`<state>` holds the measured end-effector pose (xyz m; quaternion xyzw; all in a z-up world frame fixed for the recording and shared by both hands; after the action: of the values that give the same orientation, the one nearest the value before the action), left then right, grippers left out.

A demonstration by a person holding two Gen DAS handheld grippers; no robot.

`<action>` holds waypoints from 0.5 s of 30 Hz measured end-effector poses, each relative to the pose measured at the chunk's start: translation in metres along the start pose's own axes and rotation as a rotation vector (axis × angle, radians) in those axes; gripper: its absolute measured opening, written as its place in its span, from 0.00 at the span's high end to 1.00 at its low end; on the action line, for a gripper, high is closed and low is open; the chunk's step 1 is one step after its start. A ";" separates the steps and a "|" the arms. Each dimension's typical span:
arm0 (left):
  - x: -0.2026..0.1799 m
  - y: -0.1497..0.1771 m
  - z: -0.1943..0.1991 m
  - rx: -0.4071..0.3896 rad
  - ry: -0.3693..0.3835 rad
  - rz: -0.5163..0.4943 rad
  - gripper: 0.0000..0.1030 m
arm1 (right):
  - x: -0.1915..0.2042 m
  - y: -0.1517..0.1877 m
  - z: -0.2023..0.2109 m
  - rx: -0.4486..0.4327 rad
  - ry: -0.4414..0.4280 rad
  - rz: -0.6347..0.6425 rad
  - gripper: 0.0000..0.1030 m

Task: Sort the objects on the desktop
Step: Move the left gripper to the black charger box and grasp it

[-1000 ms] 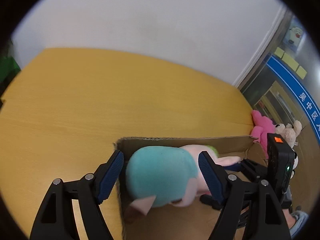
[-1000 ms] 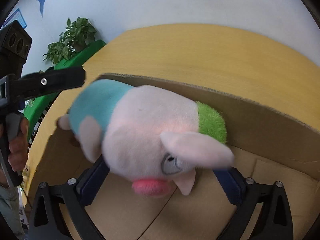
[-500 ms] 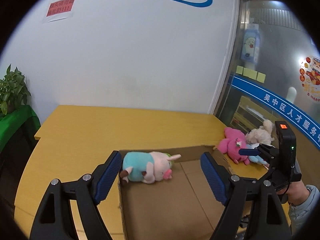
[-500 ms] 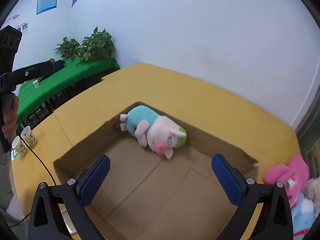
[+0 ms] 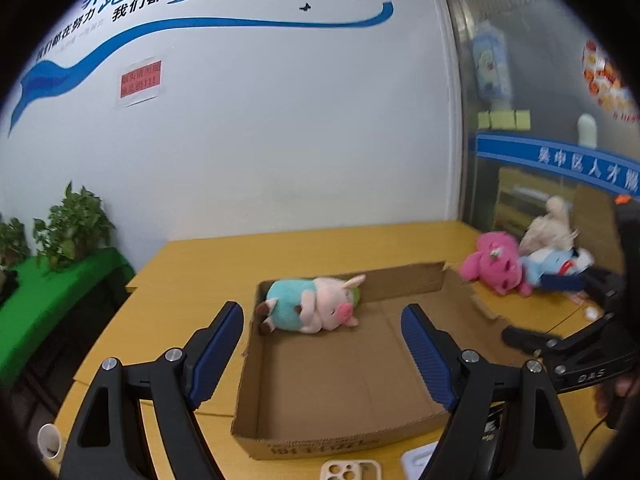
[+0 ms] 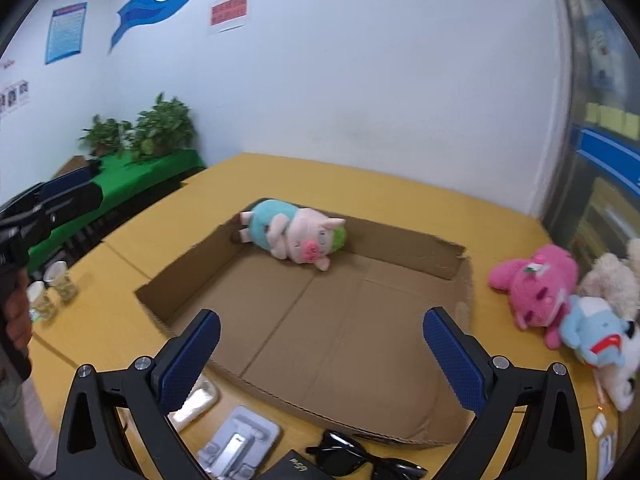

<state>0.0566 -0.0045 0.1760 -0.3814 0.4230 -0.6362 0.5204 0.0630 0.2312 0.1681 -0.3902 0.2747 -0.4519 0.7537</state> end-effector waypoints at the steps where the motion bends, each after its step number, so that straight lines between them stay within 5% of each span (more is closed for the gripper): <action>1: -0.004 0.005 -0.005 0.021 0.012 0.000 0.21 | 0.002 0.003 0.001 -0.010 0.028 0.001 0.00; 8: -0.012 0.028 -0.010 0.049 0.074 0.043 0.21 | 0.010 0.020 0.006 -0.050 -0.090 -0.032 0.00; 15: -0.012 0.055 -0.017 0.108 0.089 0.075 0.22 | 0.018 0.039 -0.003 -0.017 -0.111 -0.056 0.00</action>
<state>0.0620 0.0039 0.1181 -0.3081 0.4249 -0.6546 0.5441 0.0868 0.2251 0.1323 -0.4287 0.2255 -0.4480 0.7515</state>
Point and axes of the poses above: each gripper's, at about its wrist camera, not at the fingertips, and z roughly against the way its jaws point, x to its left, y to its underside, the point moved 1 cm from there along -z, roughly the way its jaws point, and after that the axes turned 2 degrees about -x, right-handed, at the moved point
